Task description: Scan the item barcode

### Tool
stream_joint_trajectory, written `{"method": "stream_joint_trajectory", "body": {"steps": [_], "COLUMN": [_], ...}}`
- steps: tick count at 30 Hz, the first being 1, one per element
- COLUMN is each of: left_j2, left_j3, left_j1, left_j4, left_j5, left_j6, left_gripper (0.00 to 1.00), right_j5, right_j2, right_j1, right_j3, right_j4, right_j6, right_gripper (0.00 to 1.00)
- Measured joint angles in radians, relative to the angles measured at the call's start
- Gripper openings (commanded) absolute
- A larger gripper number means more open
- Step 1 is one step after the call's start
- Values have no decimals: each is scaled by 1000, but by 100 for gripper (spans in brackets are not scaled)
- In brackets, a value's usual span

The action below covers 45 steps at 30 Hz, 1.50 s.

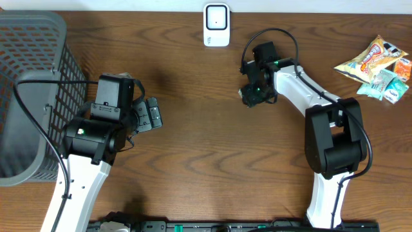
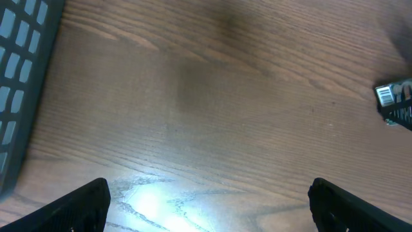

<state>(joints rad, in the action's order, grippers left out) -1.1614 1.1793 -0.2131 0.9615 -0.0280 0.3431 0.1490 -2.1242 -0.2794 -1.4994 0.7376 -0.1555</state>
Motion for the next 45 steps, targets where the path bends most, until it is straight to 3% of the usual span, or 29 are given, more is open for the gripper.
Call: {"method": "stream_joint_trajectory", "body": {"steps": [22,31,45], "left_j2": [0,0,0], "left_j3": [0,0,0], "left_j1": [0,0,0], "left_j4": [0,0,0], "left_j5": [0,0,0], "left_j6": [0,0,0], "left_gripper": [98,98,97], "right_j5": [1136,1246,1258], "right_j2": [130,130,130], "right_j1": [199,198,198], "right_j3": [5,5,5], "right_j4": [10,10,10], "right_j6": [20,20,20], "right_gripper": [51,51,51]}}
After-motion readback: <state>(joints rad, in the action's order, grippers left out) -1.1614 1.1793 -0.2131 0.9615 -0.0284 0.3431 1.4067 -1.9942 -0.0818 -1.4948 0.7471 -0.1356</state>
